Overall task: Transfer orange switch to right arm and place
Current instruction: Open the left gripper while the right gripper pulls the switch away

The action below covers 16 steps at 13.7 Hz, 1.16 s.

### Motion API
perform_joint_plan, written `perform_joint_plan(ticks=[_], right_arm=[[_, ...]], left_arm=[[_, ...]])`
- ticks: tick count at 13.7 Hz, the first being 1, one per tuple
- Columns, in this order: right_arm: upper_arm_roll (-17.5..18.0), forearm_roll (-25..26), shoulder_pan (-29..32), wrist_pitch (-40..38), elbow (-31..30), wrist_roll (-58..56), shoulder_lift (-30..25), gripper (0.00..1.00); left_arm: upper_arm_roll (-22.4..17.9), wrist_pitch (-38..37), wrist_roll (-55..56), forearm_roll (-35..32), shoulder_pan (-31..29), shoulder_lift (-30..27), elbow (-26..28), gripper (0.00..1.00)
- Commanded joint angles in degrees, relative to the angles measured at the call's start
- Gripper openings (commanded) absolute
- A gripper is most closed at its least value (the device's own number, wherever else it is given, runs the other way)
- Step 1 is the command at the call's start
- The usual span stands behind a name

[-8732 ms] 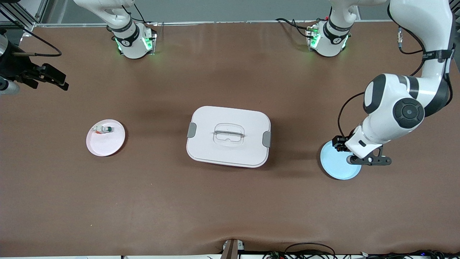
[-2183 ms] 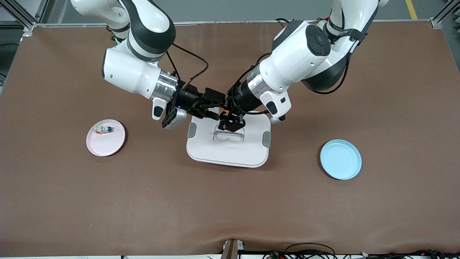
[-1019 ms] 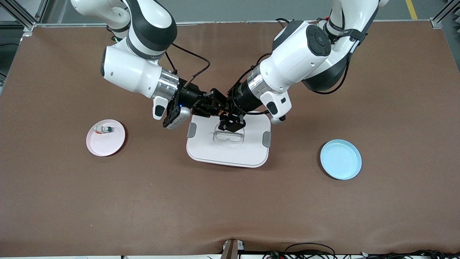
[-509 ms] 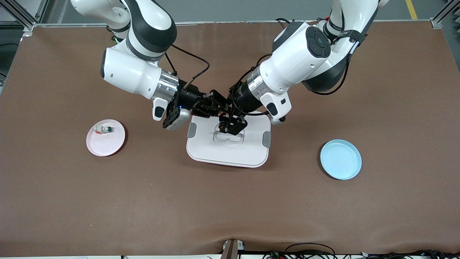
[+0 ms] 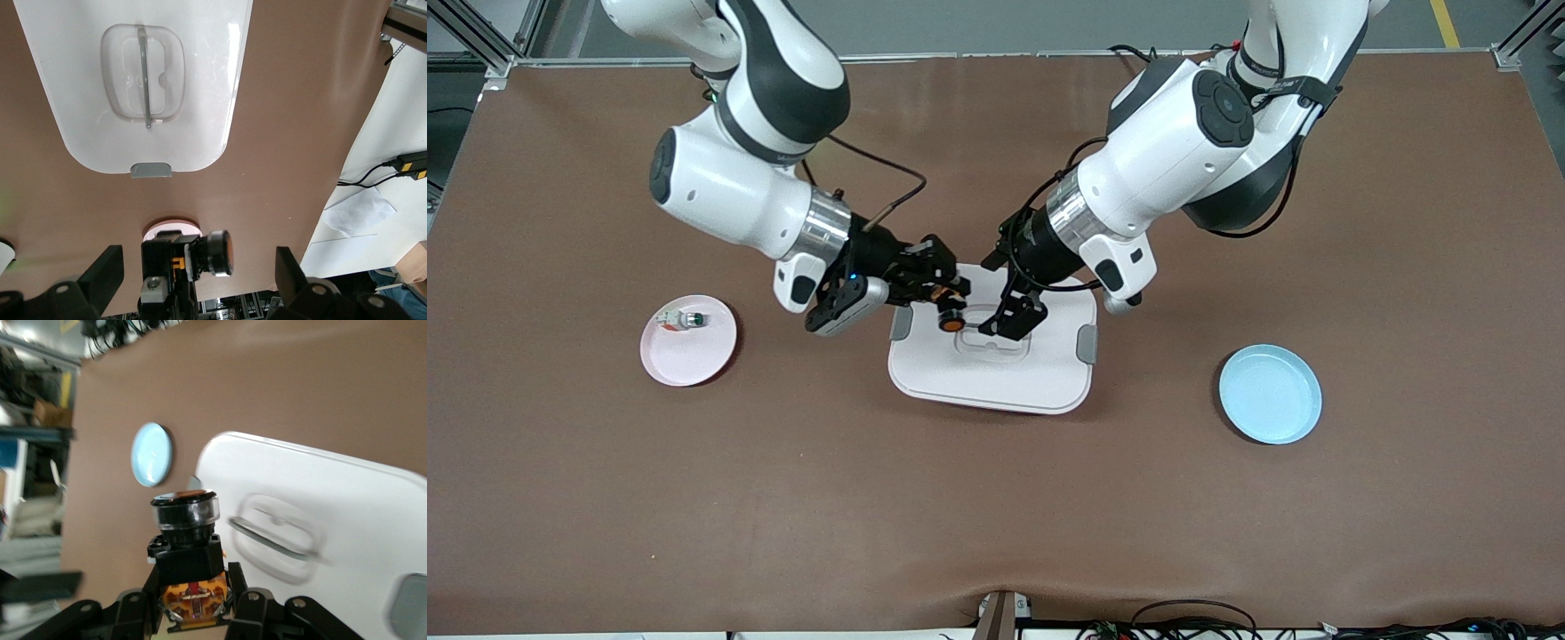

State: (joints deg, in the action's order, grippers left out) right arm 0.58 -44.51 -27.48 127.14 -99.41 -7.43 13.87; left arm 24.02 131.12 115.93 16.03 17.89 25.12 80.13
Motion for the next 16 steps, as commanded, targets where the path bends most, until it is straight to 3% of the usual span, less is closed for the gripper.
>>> perform_joint_plan(ticks=[1,3,5,10,12,16], right_arm=[[0.5,6.0,5.5,-8.9,1.0,-12.7,0.0,0.00],[0.4,10.1,8.4,-12.6,0.5,-20.9,-0.1,0.00],[0.4,20.5,10.2,-13.6,-0.1,-28.1,-0.3,0.00],[0.4,34.9,15.5,-17.2,-1.8,-43.6,-0.5,0.00],[0.4,37.6,17.4,-16.8,-4.2,-49.9,-0.6,0.00],[0.4,37.7,22.4,-12.9,-9.9,-62.9,-1.6,0.00]], left_arm=[[0.0,0.1,-0.1,-1.3,-0.3,0.4,-0.2,1.00],[-0.4,-0.1,-0.1,-2.1,-0.8,0.8,0.2,1.00],[-0.4,-0.2,-0.1,-3.5,-1.6,0.5,1.7,1.00],[-0.4,-0.2,-4.6,-4.5,-5.4,-3.1,9.1,1.00],[-0.4,-0.2,-11.0,-4.5,-7.2,-5.7,13.4,1.00],[-0.3,-0.2,-21.2,-4.4,-10.9,-10.2,20.1,1.00]])
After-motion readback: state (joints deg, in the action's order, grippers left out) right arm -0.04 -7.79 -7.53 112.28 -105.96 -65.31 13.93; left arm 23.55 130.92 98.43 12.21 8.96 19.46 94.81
